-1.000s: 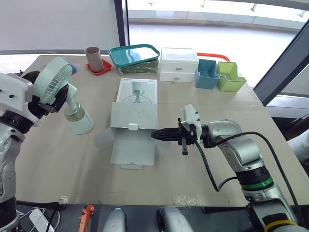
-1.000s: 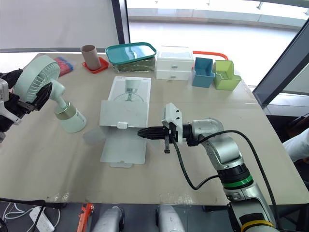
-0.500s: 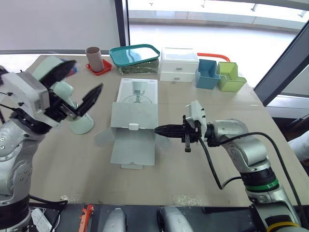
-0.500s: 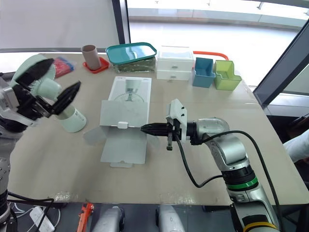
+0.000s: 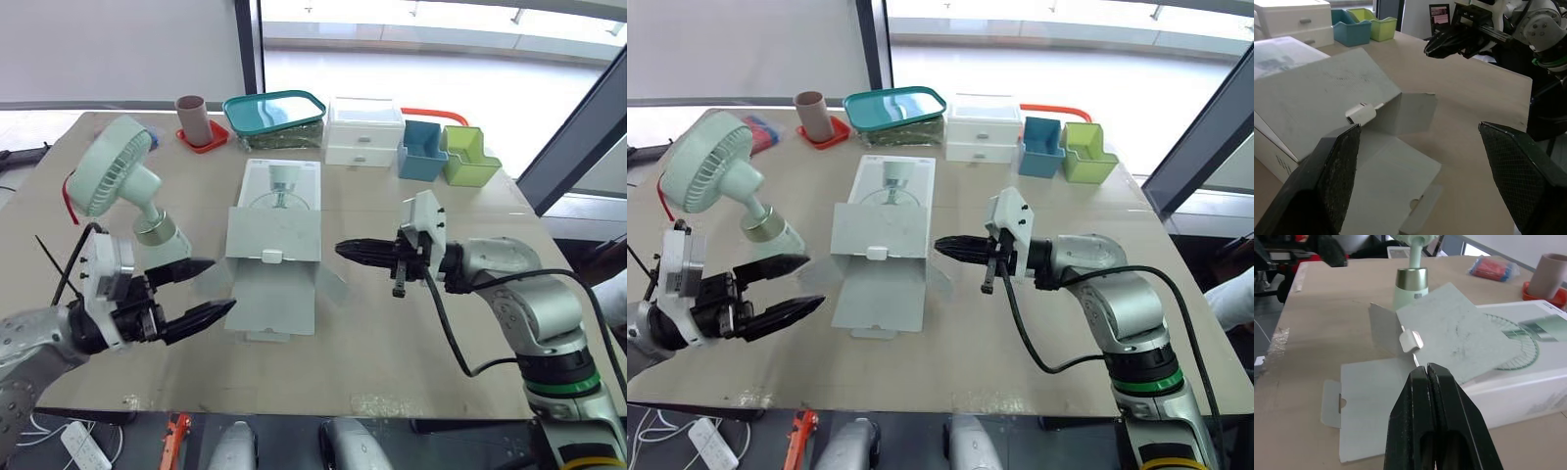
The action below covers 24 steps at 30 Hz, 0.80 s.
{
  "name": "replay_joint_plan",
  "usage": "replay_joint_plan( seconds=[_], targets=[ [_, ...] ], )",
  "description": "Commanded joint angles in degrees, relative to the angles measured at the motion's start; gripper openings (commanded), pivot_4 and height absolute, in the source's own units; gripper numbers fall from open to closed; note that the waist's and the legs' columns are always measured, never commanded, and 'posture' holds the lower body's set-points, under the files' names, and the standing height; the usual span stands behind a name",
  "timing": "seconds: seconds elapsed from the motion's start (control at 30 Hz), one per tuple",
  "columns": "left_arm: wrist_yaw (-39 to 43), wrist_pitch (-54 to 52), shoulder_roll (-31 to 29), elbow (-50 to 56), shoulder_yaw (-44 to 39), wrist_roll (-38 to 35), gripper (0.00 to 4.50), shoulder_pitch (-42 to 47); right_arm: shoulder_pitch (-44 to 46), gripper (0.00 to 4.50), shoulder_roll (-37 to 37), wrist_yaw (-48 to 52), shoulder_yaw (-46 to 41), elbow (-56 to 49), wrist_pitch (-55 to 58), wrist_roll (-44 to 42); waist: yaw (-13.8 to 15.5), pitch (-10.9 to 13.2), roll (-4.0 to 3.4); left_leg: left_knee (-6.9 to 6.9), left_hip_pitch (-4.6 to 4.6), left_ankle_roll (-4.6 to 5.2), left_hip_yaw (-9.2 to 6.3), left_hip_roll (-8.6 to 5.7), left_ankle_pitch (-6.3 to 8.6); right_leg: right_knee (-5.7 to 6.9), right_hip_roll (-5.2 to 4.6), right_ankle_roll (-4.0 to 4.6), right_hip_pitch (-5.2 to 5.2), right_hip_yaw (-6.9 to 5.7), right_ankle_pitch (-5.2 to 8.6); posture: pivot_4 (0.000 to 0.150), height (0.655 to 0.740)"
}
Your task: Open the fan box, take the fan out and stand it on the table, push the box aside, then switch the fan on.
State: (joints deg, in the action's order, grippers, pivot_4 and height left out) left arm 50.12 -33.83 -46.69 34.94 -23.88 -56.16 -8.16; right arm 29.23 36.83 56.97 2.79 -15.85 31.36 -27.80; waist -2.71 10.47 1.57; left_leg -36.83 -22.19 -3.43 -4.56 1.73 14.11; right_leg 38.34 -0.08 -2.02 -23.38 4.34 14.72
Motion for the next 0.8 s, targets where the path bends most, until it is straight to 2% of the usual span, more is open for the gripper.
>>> replay_joint_plan(
  seconds=[0.03, 0.07, 0.17, 0.2, 0.3, 0.37, 0.4, 0.5, 0.63, 0.8],
  targets=[
    [1.1, 1.7, 0.0, 0.8, -2.3, 1.2, 4.1, -1.5, -0.1, 0.0, 0.7, -1.0, -1.5, -2.6, 0.9, -0.9, 0.0, 0.0, 0.0, 0.0, 0.0, 0.0, 0.0, 0.01, 0.0, 0.0, 0.01, 0.0, 0.0, 0.0, 0.0, 0.15, 0.74],
    [1.2, 3.0, 0.6, 0.3, -2.2, 2.7, 4.1, -2.1, -0.4, 0.0, 0.7, -1.2, -1.4, -2.9, 1.0, -1.1, 0.0, 0.0, 0.0, 0.0, 0.0, 0.0, 0.0, 0.01, 0.0, 0.0, 0.01, 0.0, 0.0, 0.0, 0.0, 0.15, 0.74],
    [1.1, 8.9, 3.7, -1.9, -0.9, 10.2, 4.5, -5.2, -1.5, 0.82, 1.0, -1.8, -0.6, -4.4, 1.9, -0.6, 0.0, 0.0, 0.0, 0.04, 0.01, 0.0, 0.02, 0.0, 0.0, -0.02, 0.01, 0.01, 0.0, 0.03, 0.0, 0.15, 0.74],
    [1.2, 10.2, 4.6, -2.0, -0.6, 11.6, 4.5, -6.5, -1.9, 0.82, 1.4, -1.7, -0.3, -4.8, 2.2, -0.5, 0.0, 0.0, 0.0, 0.04, 0.01, 0.0, 0.02, 0.0, 0.0, -0.02, 0.01, 0.01, 0.0, 0.03, 0.0, 0.15, 0.74],
    [2.7, 12.0, 6.2, -1.0, 0.2, 13.2, 4.5, -9.8, -2.8, 2.39, 2.2, -1.3, 0.3, -5.8, 2.2, 0.2, 0.0, 0.0, 0.02, 0.07, -0.01, 0.01, 0.06, 0.01, 0.01, -0.05, 0.0, 0.01, -0.02, 0.06, 0.01, 0.15, 0.74],
    [2.7, 13.6, 7.5, -0.6, 1.1, 15.1, 4.5, -12.0, -3.1, 2.82, 2.4, -1.9, 0.8, -5.8, 2.6, 0.7, 0.0, 0.0, 0.01, 0.06, 0.0, 0.01, 0.05, 0.0, 0.01, -0.06, 0.0, 0.01, -0.01, 0.06, 0.01, 0.15, 0.74],
    [1.9, 14.3, 8.3, -0.3, 1.3, 16.0, 4.5, -12.7, -2.7, 3.37, 2.1, -2.9, 1.3, -5.3, 3.1, 1.4, 0.1, 0.0, 0.01, 0.06, 0.0, 0.01, 0.07, -0.01, 0.01, -0.06, -0.01, 0.0, -0.01, 0.07, 0.01, 0.15, 0.74],
    [0.2, 14.8, 9.4, 0.2, 1.0, 16.8, 4.5, -13.1, -1.3, 4.43, 1.3, -4.2, 2.7, -3.7, 4.1, 2.7, 0.0, 0.0, 0.01, 0.04, -0.01, 0.01, 0.07, 0.0, 0.0, -0.06, 0.0, 0.0, -0.01, 0.08, 0.01, 0.15, 0.74],
    [-1.0, 15.8, 10.3, 0.2, 1.7, 18.5, 4.5, -13.1, -0.6, 4.43, 0.8, -2.6, 6.1, -3.8, 4.2, 3.4, 0.0, 0.0, 0.01, 0.02, 0.03, 0.0, 0.08, 0.01, -0.01, -0.06, 0.02, 0.01, 0.0, 0.09, 0.01, 0.15, 0.74],
    [-1.6, 16.5, 10.8, 0.5, 2.1, 18.8, 4.5, -13.0, 1.7, 4.43, -1.5, -3.7, 12.6, 0.4, 1.6, 9.5, 0.0, 0.0, 0.01, 0.04, 0.04, 0.0, 0.11, 0.04, 0.0, -0.06, 0.04, 0.01, -0.02, 0.1, 0.01, 0.15, 0.74]
  ],
)
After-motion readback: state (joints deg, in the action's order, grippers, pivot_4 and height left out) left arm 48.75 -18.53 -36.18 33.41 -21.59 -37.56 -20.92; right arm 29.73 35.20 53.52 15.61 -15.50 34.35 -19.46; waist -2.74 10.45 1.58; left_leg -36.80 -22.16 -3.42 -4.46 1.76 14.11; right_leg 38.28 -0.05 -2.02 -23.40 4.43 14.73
